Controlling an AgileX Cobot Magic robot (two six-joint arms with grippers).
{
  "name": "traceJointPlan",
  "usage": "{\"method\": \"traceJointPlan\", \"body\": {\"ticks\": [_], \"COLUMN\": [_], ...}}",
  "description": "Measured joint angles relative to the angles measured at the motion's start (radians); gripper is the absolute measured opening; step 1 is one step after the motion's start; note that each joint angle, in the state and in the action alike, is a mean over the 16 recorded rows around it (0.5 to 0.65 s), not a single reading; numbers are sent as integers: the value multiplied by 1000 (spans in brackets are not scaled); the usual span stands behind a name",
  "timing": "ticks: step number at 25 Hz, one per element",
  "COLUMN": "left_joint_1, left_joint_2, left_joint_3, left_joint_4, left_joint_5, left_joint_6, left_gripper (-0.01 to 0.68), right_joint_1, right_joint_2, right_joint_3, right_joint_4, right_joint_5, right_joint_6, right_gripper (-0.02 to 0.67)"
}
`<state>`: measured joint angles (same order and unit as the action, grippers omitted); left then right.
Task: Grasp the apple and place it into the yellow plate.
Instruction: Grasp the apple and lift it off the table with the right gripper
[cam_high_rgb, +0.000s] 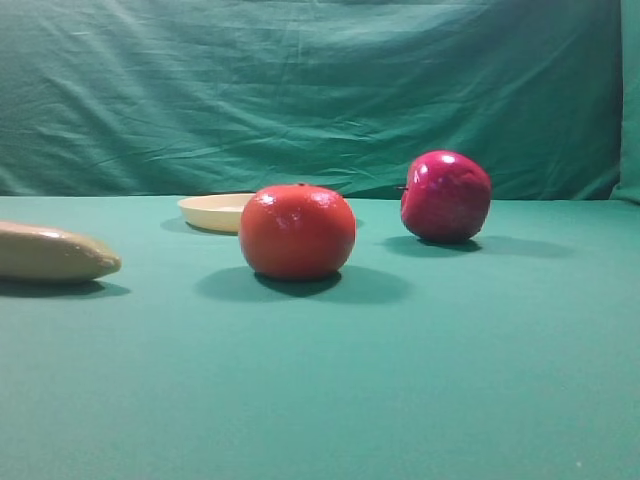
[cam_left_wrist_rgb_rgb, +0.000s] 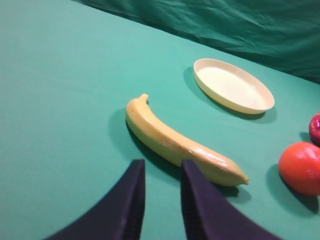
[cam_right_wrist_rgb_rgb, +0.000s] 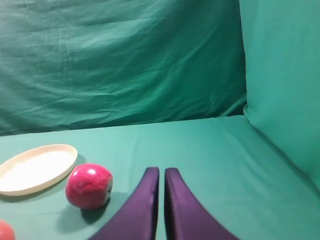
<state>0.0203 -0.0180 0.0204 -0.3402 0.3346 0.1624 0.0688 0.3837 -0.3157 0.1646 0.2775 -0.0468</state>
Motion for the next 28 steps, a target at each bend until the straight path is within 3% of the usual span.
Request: {"method": "traceJointPlan", "body": {"ticks": [6, 19, 23, 28], "left_joint_1": [0, 0, 0, 0], "left_joint_2": [0, 0, 0, 0], "left_joint_3": [0, 0, 0, 0], "left_joint_4": [0, 0, 0, 0], "left_joint_5": [0, 0, 0, 0], "left_joint_6": [0, 0, 0, 0], "left_gripper": [157, 157, 157, 157], "right_joint_1": [45, 231, 259, 268], "right_joint_2": [251, 781, 927, 1085], "right_joint_3": [-149, -487, -596, -721], "right_joint_4": [4, 13, 15, 28], "right_joint_5": [83, 157, 161, 174], "right_joint_6": [-76, -246, -265, -267], "right_gripper": [0, 30, 117, 312]}}
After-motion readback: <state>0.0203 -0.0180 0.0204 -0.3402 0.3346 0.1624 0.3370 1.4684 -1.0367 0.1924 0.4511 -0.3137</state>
